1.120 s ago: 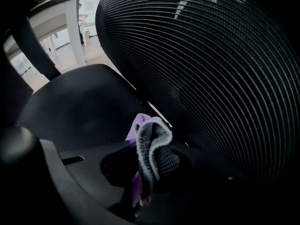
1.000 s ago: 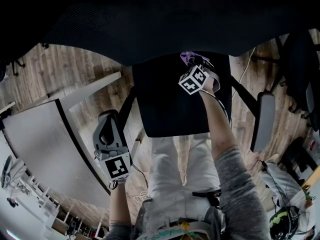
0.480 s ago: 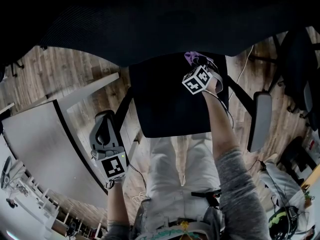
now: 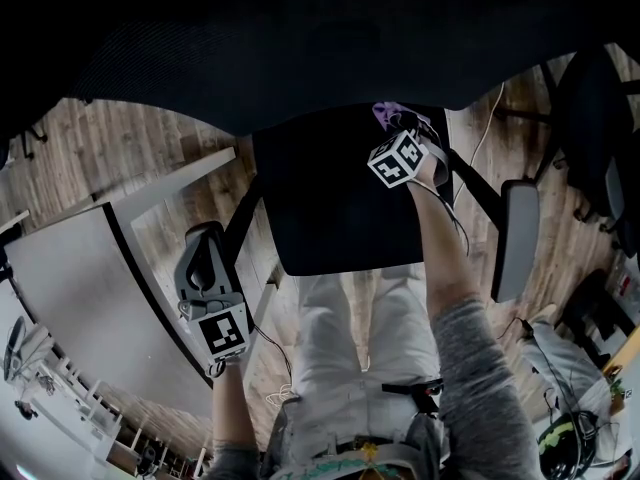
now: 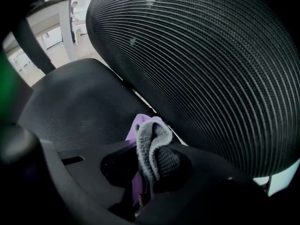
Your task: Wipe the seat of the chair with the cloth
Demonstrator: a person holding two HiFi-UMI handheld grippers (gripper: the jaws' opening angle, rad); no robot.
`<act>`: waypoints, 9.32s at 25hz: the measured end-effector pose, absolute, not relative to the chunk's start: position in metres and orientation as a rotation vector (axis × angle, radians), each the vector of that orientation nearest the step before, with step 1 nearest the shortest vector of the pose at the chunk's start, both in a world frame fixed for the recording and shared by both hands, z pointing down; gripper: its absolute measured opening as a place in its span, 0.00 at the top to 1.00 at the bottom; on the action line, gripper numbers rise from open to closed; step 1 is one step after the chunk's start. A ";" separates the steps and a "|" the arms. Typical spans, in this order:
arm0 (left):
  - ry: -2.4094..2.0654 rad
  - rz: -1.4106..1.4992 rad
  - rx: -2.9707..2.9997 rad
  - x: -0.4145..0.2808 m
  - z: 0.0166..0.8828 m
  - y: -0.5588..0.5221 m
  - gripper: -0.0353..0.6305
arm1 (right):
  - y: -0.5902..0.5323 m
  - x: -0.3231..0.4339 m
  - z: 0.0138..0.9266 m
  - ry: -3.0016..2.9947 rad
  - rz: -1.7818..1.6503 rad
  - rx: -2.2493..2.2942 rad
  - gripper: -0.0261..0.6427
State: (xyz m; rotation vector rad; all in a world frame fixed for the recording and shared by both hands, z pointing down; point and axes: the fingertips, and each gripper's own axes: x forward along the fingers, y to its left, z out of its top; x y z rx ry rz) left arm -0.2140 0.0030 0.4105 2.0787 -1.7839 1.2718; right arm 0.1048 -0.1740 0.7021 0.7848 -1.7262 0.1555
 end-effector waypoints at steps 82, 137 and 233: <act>-1.764 1.313 2.037 -0.219 0.422 0.013 0.95 | -0.102 0.092 0.540 -2.096 0.528 1.080 0.88; -1.717 1.205 2.073 -0.214 0.421 0.013 0.95 | 0.005 -0.184 0.681 -2.092 0.217 0.569 0.88; -1.761 1.332 2.052 -0.217 0.418 0.013 0.95 | -0.040 0.003 0.712 -1.865 0.097 0.467 0.88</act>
